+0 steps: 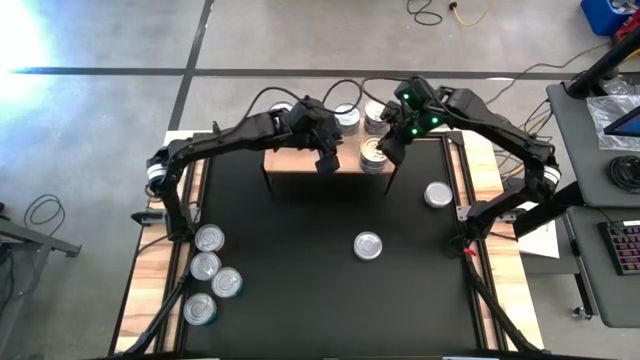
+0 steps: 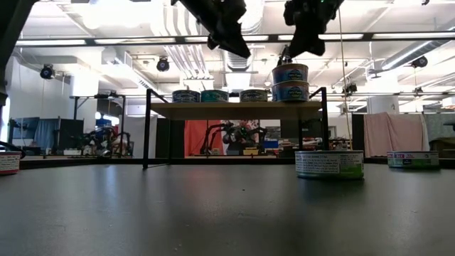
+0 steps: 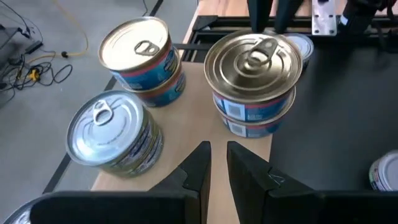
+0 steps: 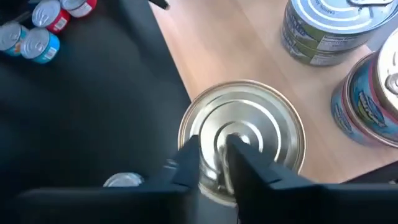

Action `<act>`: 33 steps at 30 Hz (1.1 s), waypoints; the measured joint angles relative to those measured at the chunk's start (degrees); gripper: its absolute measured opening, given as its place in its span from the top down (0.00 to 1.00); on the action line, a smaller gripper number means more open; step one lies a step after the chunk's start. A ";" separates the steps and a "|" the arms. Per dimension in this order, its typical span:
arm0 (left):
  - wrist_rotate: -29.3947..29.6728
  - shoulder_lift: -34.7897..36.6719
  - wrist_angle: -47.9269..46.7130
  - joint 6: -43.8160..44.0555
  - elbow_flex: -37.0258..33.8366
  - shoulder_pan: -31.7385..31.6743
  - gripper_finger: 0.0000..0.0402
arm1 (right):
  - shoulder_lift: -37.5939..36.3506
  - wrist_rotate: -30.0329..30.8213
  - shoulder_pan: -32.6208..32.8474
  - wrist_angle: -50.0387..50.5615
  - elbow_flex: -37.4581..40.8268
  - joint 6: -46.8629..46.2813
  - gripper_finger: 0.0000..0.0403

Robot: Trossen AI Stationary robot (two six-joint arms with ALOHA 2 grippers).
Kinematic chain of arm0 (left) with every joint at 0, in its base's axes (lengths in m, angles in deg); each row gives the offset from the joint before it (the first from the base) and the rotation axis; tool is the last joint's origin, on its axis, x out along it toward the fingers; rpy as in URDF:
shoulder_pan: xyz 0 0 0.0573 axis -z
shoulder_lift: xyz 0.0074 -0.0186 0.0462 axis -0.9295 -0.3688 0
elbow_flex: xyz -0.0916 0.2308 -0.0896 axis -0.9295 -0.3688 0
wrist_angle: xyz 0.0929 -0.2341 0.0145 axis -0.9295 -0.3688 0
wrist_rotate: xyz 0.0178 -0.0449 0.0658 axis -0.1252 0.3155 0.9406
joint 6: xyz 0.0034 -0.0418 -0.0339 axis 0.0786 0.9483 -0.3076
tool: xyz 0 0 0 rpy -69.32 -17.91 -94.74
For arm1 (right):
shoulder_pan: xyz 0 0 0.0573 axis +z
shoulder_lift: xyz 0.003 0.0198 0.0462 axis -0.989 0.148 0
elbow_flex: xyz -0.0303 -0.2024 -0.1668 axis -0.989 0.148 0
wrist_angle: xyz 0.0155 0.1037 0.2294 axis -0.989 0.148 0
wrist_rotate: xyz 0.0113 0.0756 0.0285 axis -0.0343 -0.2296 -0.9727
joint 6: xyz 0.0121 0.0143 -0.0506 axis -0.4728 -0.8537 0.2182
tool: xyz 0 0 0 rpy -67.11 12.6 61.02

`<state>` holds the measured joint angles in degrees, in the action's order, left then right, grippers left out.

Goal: Stack canned seafood by type on shelf
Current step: Stack the blue-pink tuna can on top of the blue tuna can, then put the bottom green tuna can on the shelf

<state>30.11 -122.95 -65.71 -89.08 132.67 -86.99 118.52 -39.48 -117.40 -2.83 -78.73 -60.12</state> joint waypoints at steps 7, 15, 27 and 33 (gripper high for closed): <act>-0.09 2.06 -4.70 -0.24 0.00 0.11 0.90 | 1.94 0.45 0.01 -3.84 1.23 -0.26 0.95; -0.13 1.34 -4.73 1.38 -0.04 0.11 0.90 | 4.26 2.02 0.40 -4.00 2.78 4.14 0.94; -1.58 1.03 -5.69 2.45 -0.13 0.48 0.90 | 3.69 11.39 -0.22 -5.17 2.38 8.63 0.94; -1.42 1.89 -3.81 7.29 -0.22 2.59 0.90 | -0.47 5.50 2.79 -2.18 -2.62 10.59 0.96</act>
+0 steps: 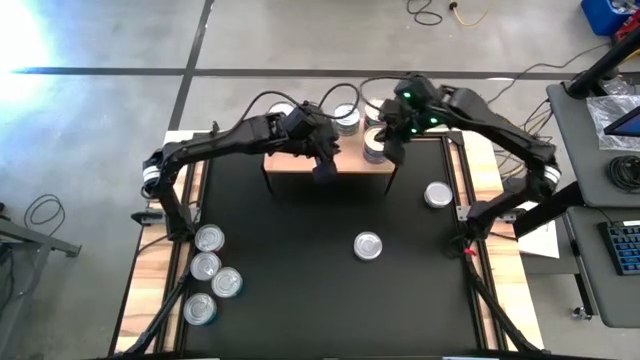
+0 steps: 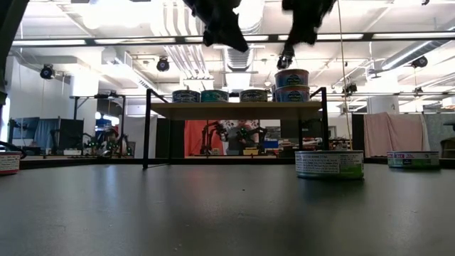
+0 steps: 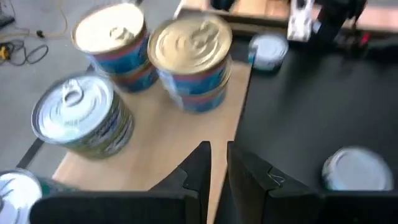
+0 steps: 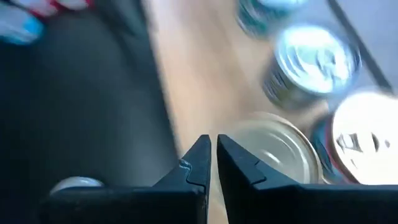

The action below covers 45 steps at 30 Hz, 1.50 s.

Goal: Stack canned seafood by type on shelf
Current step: Put the bottom green tuna can on the shelf

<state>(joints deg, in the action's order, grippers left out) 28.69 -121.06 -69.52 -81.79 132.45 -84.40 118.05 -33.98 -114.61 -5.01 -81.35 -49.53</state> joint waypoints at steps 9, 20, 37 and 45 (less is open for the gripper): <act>-2.71 0.25 -2.85 1.58 -3.04 8.01 0.90 | -11.63 -1.37 11.34 -0.09 5.00 -10.10 0.98; 1.20 0.21 3.78 3.34 -12.57 16.65 0.90 | -19.34 8.89 28.81 -8.28 29.68 -46.70 0.97; 10.31 2.54 20.52 11.52 -32.67 31.51 0.90 | -2.38 25.82 44.88 -13.04 45.47 -82.45 0.97; 10.49 3.26 7.04 14.42 -37.62 34.80 0.90 | 10.90 18.06 45.99 -36.73 45.11 -83.47 0.97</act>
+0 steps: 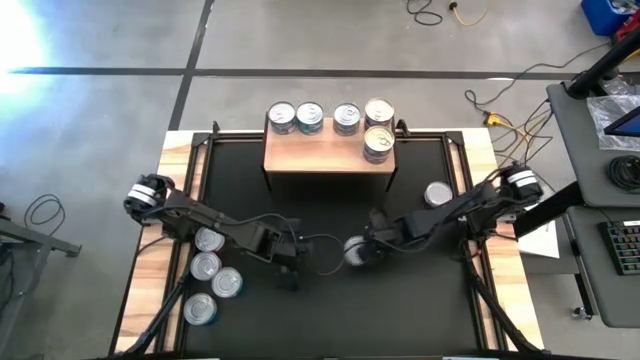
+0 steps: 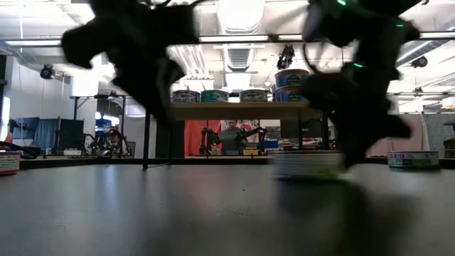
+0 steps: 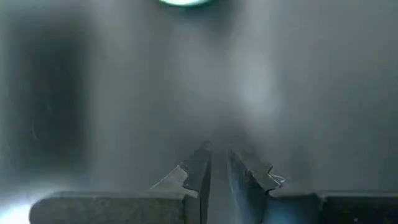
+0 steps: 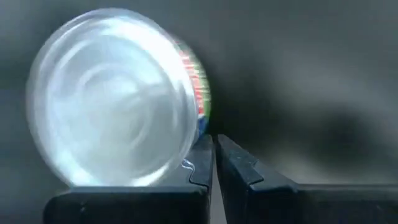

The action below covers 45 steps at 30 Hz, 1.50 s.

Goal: Stack canned seafood by type on shelf
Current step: Put the bottom green tuna can on the shelf

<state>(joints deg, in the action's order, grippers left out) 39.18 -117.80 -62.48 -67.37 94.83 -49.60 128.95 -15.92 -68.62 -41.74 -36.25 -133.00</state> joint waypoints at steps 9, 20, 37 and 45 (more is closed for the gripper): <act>-1.25 3.05 5.97 12.42 -12.41 1.94 0.90 | 2.03 0.40 2.04 -7.77 -12.73 22.28 0.97; -6.21 9.38 -2.26 25.24 -17.44 10.69 0.90 | 2.23 0.07 4.86 -1.23 -16.29 35.48 0.97; -13.61 4.33 8.84 25.85 -17.33 12.28 0.90 | 2.17 -0.46 6.01 -1.53 -13.73 33.08 0.97; -8.91 3.87 25.38 16.66 -17.33 1.43 0.90 | 2.03 3.52 9.54 -5.20 -13.45 37.78 0.97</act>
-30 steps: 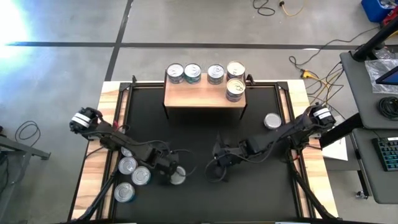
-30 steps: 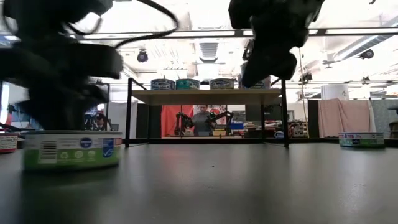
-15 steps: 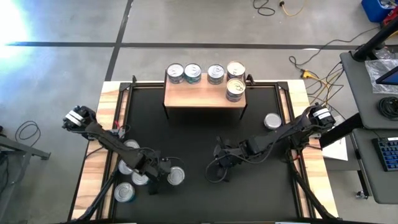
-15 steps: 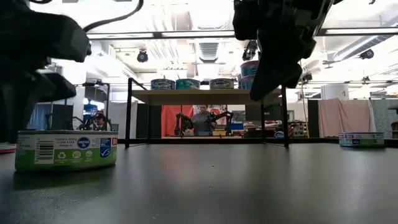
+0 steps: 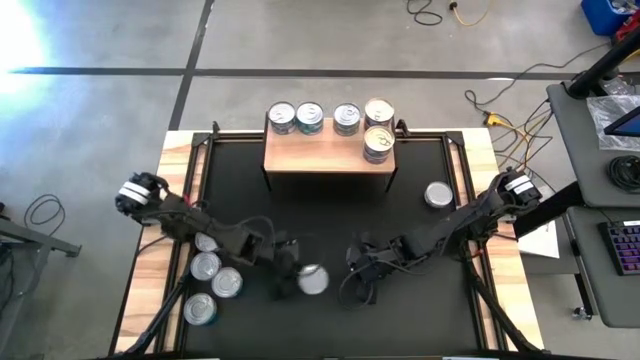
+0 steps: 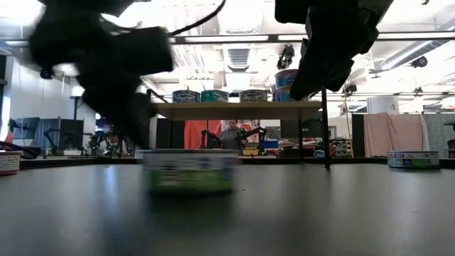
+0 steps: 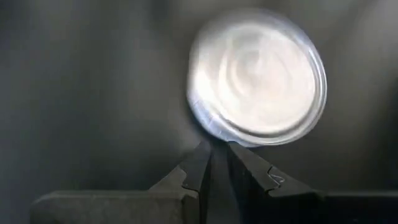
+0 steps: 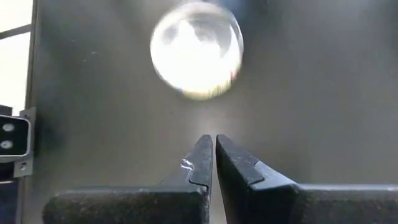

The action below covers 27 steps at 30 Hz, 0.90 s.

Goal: Stack canned seafood by type on shelf
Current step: Put the bottom green tuna can on the shelf

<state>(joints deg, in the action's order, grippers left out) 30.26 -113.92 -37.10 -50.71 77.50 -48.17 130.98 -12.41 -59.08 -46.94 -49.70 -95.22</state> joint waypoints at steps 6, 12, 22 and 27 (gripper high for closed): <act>0.44 0.65 4.82 -2.63 1.98 -9.78 0.90 | 1.95 -1.51 -0.04 -0.07 0.00 0.40 0.94; -0.92 3.87 -7.57 -5.76 5.01 -7.83 0.90 | 4.03 -4.52 0.59 2.15 0.04 0.38 0.73; -3.07 0.31 -4.02 -0.66 4.66 -0.38 0.90 | 11.61 -3.06 0.77 0.09 0.00 -0.87 0.46; -4.40 -6.37 8.02 0.21 4.63 0.11 0.90 | 13.03 -3.50 1.40 -1.66 -2.94 -3.85 0.44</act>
<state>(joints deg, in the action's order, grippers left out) 25.86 -120.29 -29.08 -50.50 82.14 -48.06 144.01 -15.91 -57.68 -48.59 -52.64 -99.06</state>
